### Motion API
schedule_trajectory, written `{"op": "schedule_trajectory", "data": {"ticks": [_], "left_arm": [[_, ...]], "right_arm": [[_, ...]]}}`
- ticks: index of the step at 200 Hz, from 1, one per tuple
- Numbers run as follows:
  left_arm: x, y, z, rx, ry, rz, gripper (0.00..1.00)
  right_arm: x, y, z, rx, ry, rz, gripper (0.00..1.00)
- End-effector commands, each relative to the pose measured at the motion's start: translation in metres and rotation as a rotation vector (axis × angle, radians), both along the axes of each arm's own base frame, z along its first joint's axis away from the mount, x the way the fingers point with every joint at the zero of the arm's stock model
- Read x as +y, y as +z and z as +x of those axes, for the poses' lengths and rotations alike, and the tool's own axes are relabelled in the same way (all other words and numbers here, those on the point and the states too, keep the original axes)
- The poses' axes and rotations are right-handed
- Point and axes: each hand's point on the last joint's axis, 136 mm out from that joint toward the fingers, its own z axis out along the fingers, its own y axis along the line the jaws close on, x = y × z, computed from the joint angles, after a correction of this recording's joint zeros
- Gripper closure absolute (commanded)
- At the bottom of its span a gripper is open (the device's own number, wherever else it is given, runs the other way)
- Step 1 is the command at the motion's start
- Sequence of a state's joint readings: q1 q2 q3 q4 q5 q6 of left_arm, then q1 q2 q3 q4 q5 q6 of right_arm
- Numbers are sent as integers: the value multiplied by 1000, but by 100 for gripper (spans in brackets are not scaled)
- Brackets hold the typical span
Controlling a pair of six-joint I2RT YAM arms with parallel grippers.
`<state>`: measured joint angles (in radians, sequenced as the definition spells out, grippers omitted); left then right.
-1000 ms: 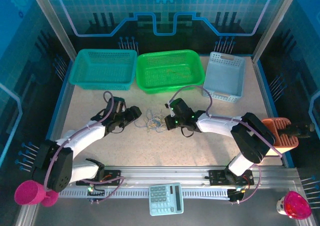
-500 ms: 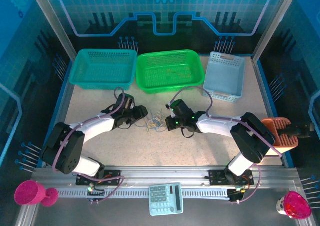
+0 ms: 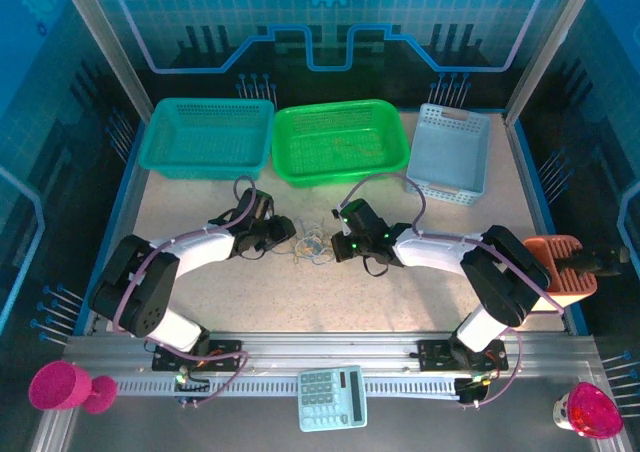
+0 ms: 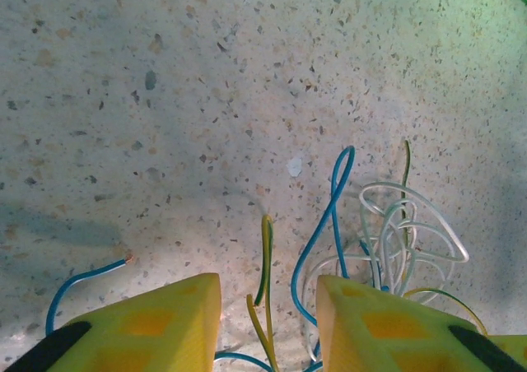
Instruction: Untangle the cables
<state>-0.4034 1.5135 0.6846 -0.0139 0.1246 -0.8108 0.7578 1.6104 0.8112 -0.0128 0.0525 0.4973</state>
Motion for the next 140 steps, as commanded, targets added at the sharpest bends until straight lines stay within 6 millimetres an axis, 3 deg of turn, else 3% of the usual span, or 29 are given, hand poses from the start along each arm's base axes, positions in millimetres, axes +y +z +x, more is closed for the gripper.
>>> {"op": "schedule_trajectory", "data": {"ticks": [1,52,94,119,140], "left_arm": [[-5,1,6,-19,-13,6,66],[-5,-3,7,-15,-17,13,77],[-3,7,8,-45,-30,38,100],[0,21,8,-76,-45,57,100],[3,44,8,-126,-55,63,100]], "right_arm": [[-6,-6,3,2,-25,-8,100],[-6,-6,2,0,-24,-9,100],[-7,-6,2,2,-27,-8,100],[-7,-6,2,2,-28,-9,100],[-7,-6,3,2,-29,-7,100]]}}
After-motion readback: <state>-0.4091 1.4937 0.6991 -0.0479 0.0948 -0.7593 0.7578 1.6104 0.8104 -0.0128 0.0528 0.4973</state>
